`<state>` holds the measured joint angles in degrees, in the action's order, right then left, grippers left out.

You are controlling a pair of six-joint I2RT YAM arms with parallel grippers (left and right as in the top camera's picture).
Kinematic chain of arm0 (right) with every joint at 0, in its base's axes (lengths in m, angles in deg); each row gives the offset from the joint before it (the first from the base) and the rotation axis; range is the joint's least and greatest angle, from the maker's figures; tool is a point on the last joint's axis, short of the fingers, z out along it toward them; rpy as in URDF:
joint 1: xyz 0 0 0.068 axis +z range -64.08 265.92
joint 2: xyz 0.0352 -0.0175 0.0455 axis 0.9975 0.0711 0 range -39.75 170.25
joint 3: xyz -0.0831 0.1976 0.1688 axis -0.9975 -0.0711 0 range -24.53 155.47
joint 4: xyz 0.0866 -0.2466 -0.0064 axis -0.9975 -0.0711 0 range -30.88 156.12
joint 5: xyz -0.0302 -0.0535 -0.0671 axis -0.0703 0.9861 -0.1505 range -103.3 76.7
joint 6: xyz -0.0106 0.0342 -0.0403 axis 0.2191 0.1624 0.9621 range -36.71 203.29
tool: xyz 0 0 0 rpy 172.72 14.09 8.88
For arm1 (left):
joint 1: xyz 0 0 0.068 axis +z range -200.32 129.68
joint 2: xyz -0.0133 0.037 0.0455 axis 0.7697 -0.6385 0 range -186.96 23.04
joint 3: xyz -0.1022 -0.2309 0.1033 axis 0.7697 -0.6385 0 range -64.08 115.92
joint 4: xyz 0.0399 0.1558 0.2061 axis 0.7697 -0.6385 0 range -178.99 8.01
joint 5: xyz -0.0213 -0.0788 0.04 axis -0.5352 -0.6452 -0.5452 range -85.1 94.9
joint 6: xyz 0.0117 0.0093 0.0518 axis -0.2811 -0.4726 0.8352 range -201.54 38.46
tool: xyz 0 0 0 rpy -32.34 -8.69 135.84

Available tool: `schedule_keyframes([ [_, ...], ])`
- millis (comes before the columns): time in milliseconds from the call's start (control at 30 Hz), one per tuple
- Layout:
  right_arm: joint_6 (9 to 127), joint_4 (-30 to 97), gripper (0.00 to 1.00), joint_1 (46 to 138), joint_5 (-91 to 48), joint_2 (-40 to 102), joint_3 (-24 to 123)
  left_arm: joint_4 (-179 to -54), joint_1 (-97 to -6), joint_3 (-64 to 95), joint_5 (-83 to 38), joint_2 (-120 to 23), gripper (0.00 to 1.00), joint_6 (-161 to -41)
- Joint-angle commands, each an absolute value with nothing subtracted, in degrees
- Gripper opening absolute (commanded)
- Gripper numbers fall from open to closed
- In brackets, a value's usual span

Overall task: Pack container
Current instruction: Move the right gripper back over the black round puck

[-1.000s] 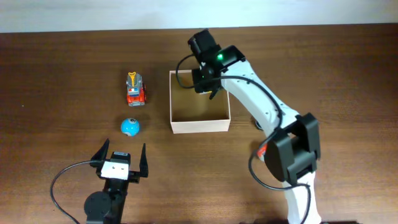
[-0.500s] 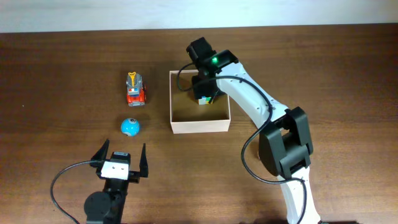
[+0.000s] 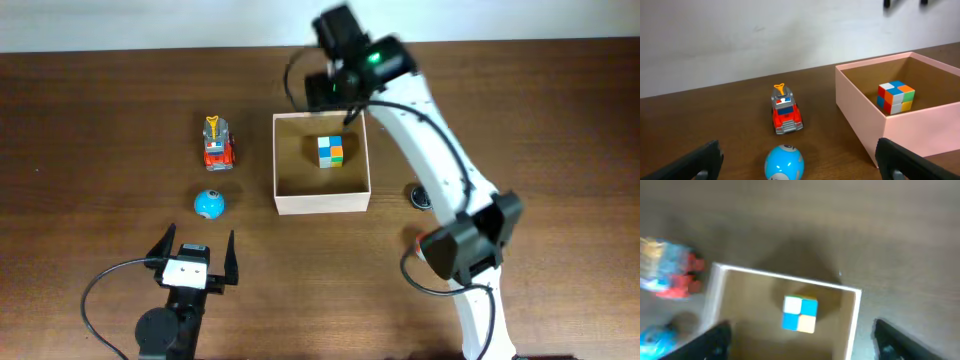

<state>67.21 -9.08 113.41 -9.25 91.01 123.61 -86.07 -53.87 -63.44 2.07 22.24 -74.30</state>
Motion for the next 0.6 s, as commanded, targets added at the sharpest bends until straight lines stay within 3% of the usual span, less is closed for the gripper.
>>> schedule_keyframes([
  [0,69.81,-15.31,0.99,112.55,-6.10,87.78,136.94,-86.37,-53.52,-63.57,1.22,22.63,0.99,-75.02],
  [167,71.15,-31.24,0.99,109.67,-0.27,87.64,153.68,-86.37,-53.52,-63.57,1.22,22.63,0.99,-75.02],
  [267,74.05,-31.22,0.99,107.96,-10.04,84.82,153.97,-86.37,-53.52,-63.57,1.22,22.63,0.99,-75.02],
  [433,75.58,-31.22,0.99,107.48,-10.93,78.99,147.34,-86.37,-53.52,-63.57,1.22,22.63,0.99,-75.02],
  [567,75.50,-31.22,0.99,107.20,-3.15,71.97,131.72,-86.37,-53.52,-63.57,1.22,22.63,0.99,-75.02],
])
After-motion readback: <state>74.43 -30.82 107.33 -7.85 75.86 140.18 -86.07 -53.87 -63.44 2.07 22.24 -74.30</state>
